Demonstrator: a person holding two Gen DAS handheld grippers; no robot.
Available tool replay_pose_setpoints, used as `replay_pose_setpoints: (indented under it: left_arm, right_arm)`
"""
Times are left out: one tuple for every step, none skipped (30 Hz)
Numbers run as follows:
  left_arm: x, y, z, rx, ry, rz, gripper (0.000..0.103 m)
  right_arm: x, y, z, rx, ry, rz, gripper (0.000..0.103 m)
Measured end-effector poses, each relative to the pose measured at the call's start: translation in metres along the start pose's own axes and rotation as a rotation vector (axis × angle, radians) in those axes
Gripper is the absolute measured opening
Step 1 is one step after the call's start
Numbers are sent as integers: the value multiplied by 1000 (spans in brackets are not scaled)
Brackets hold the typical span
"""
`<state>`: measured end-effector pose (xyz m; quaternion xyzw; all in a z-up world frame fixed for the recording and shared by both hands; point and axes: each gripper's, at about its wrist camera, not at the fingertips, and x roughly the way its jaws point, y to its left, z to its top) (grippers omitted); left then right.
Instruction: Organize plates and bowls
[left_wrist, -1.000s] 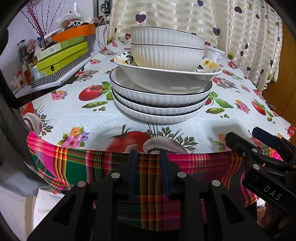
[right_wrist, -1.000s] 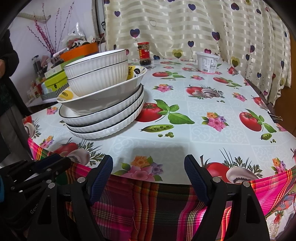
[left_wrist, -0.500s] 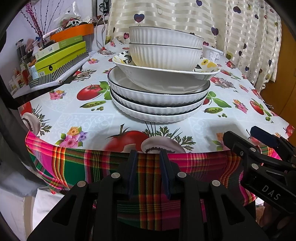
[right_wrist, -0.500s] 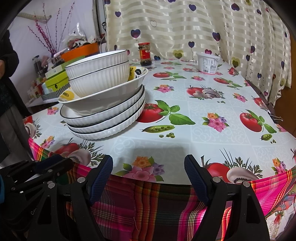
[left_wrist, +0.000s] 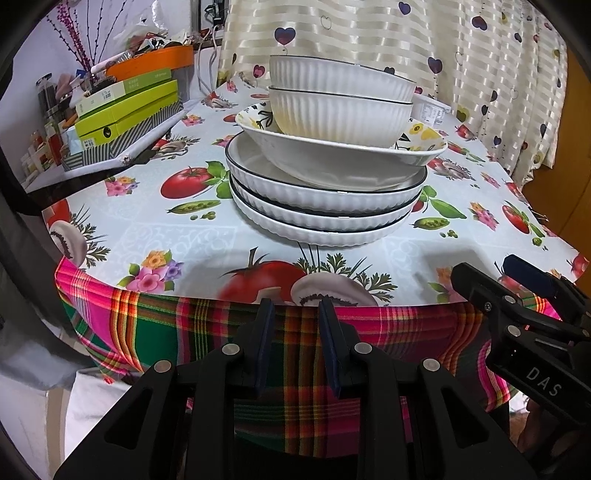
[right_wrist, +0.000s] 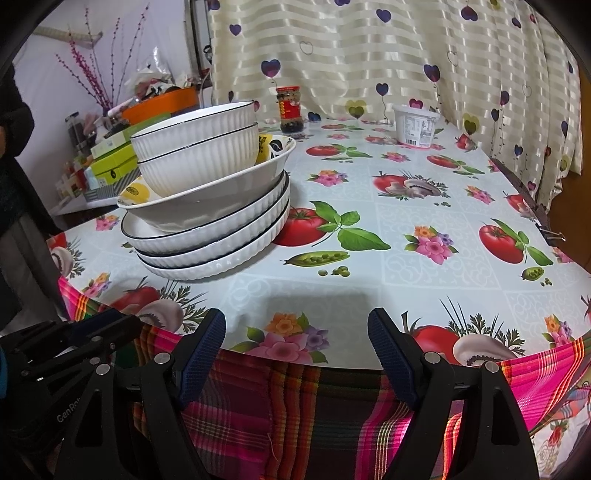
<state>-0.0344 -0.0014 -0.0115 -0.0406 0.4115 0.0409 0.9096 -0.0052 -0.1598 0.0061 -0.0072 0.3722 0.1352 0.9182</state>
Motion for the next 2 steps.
replay_pose_setpoints:
  left_arm:
    - [-1,0,0,1,-2,0,25]
    - [-1,0,1,1,-4,1,25]
  right_arm:
    - [0,0,0,0,0,0,80]
    - [0,0,0,1,-1,-1,80]
